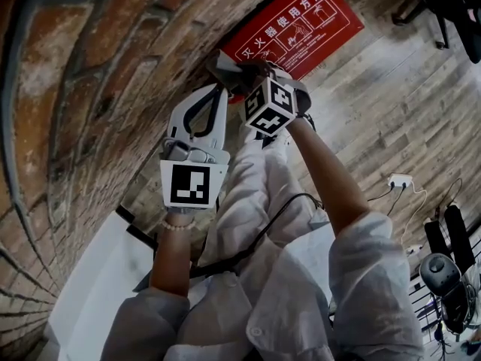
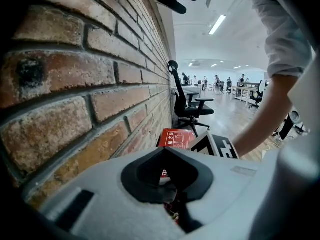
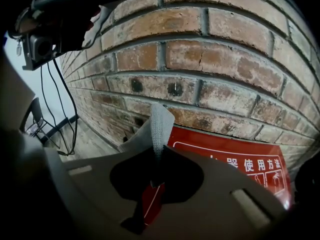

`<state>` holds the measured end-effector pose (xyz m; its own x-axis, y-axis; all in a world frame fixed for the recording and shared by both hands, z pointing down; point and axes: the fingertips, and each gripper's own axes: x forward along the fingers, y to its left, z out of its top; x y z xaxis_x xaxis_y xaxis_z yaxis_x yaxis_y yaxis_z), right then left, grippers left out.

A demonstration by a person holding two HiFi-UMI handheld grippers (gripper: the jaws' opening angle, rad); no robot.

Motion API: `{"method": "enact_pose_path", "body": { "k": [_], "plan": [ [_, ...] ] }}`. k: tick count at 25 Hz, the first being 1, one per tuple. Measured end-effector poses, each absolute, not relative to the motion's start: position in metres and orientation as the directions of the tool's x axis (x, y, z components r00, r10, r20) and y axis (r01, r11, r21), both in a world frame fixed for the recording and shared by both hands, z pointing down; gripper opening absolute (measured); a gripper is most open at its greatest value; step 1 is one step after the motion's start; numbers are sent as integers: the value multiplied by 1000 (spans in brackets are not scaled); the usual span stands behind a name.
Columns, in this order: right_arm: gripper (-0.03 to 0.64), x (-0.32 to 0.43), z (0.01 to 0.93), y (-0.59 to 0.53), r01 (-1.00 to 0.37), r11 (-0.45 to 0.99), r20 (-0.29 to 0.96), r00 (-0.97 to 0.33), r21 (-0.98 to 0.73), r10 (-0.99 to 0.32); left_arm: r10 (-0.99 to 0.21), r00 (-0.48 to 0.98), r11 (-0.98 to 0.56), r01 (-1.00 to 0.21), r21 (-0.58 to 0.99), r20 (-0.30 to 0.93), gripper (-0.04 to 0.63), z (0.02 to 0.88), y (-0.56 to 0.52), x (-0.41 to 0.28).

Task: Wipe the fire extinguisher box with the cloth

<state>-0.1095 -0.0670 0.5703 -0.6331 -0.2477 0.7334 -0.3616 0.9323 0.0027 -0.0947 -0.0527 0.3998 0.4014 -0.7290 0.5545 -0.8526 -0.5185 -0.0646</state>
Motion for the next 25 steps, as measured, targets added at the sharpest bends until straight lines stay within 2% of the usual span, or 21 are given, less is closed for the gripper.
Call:
{"method": "enact_pose_path", "body": {
  "k": [25],
  "plan": [
    [20, -45, 571, -132, -459, 887, 726, -590, 59, -353, -704, 457, -578, -813, -65, 543, -2, 411, -74, -69]
  ]
}}
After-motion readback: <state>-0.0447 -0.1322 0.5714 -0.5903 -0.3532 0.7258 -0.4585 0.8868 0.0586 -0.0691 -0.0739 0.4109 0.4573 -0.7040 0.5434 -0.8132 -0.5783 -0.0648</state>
